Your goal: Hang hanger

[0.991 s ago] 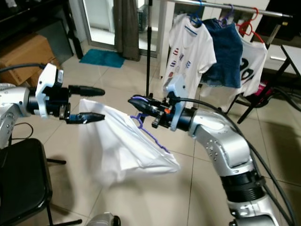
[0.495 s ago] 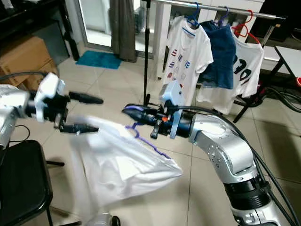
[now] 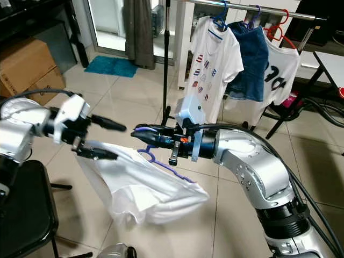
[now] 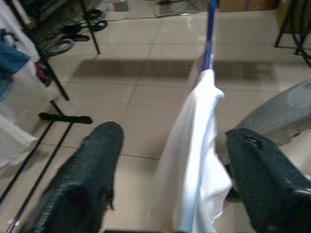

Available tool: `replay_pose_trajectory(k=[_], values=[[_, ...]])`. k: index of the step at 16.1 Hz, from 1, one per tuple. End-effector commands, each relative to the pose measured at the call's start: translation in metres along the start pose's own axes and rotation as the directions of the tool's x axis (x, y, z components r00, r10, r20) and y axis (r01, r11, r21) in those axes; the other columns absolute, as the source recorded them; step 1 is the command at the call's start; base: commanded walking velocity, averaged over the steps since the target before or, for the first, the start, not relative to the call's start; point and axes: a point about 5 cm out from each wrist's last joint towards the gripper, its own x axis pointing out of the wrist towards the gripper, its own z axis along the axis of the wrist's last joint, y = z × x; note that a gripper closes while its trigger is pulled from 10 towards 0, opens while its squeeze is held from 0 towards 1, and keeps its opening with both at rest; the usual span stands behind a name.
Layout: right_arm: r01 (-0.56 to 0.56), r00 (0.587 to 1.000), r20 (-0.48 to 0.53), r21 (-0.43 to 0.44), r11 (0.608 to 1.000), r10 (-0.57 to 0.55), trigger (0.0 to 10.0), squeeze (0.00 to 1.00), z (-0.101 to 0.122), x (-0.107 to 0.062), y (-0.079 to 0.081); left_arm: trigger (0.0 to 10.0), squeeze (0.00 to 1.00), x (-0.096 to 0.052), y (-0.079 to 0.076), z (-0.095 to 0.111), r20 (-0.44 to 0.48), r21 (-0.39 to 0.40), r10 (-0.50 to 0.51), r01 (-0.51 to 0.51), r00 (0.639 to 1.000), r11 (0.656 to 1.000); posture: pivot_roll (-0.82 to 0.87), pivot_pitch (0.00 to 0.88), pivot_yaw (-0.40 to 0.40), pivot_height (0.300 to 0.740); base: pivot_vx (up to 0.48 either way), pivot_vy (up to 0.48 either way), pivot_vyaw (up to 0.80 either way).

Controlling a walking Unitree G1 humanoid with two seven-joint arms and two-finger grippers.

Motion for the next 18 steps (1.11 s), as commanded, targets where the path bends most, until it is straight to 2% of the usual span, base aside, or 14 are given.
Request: replay_pose_trajectory(k=[1,3,7,10,18], values=[[-0.012,1.000,0.021,-0.041,0.999,0.013,10.0,0.00,0.012,0.002,0.000,0.0,0.00,0.001,0.002,0.005,-0.042,0.046,-0.034,0.036,0.999,0.998,-0.06,0.000,0.004,0.740,0.000,0.000,0.00],[-0.009,1.000,0.023,-0.046,0.999,0.010,10.0,0.00,0.014,0.003,-0.002,0.0,0.00,0.004,0.000,0.002,-0.098,0.066,-0.066,0.073,0.993,0.995,-0.06,0.000,0.004,0.740,0.000,0.000,0.00],[-0.029,0.999,0.025,-0.053,0.998,0.030,10.0,0.00,0.018,0.006,-0.003,0.0,0.00,0.007,0.002,0.004,-0.096,0.097,-0.068,0.078,0.993,0.992,-0.06,0.000,-0.007,0.740,0.000,0.000,0.00],[-0.038,0.999,0.025,-0.050,0.998,0.039,10.0,0.00,0.019,0.006,-0.004,0.0,0.00,0.008,0.003,0.008,-0.058,0.093,-0.069,0.075,0.996,0.993,-0.06,0.000,-0.012,0.740,0.000,0.000,0.00],[-0.047,0.998,0.032,-0.027,0.999,0.047,10.0,0.00,0.022,0.005,-0.007,0.0,0.00,0.010,-0.001,0.007,-0.069,0.092,-0.096,0.102,0.993,0.990,-0.06,0.000,-0.012,0.740,0.000,0.000,0.00]])
